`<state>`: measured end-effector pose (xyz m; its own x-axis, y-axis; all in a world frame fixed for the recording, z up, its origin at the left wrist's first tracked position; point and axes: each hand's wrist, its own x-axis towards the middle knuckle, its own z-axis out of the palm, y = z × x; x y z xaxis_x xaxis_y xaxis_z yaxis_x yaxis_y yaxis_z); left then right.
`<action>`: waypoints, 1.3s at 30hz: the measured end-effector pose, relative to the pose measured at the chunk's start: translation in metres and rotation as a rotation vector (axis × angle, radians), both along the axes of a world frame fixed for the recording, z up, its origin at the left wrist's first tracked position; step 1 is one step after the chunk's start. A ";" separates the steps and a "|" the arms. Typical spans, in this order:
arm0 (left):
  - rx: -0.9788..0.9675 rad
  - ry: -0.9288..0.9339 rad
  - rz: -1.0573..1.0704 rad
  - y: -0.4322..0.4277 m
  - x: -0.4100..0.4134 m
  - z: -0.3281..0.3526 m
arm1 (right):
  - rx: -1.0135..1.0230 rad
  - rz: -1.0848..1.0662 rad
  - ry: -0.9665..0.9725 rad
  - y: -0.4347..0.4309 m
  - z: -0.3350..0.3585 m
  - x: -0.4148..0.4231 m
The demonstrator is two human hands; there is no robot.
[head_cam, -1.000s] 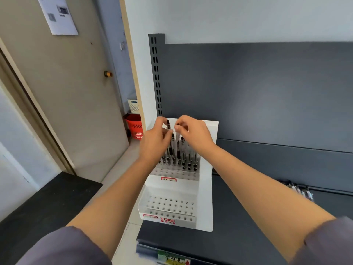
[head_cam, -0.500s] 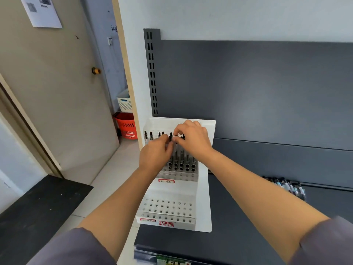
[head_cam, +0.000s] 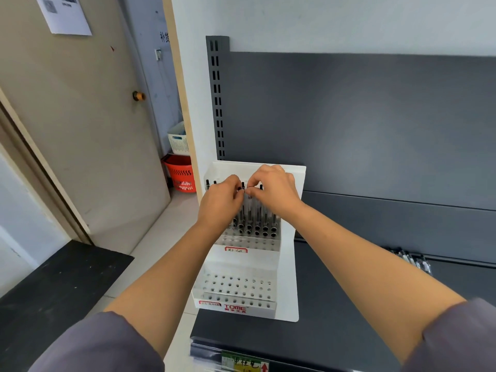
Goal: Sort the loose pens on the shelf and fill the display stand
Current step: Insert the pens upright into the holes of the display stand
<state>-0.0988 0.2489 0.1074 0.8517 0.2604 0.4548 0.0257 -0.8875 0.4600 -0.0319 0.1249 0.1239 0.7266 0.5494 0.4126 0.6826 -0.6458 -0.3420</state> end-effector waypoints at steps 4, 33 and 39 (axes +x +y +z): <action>0.009 0.020 -0.031 0.000 -0.003 -0.001 | 0.015 -0.004 0.003 -0.002 -0.004 -0.001; 0.294 0.146 -0.294 -0.304 0.077 -0.067 | -0.146 -0.290 0.289 -0.368 -0.078 0.061; 0.303 0.598 -0.364 -0.325 0.100 -0.100 | -0.256 -0.259 0.524 -0.385 -0.103 0.077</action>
<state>0.0014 -0.0757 0.0076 0.9837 -0.1463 -0.1041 -0.1241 -0.9729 0.1950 0.0454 -0.2605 0.0205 0.9187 0.3635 -0.1546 0.2779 -0.8730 -0.4009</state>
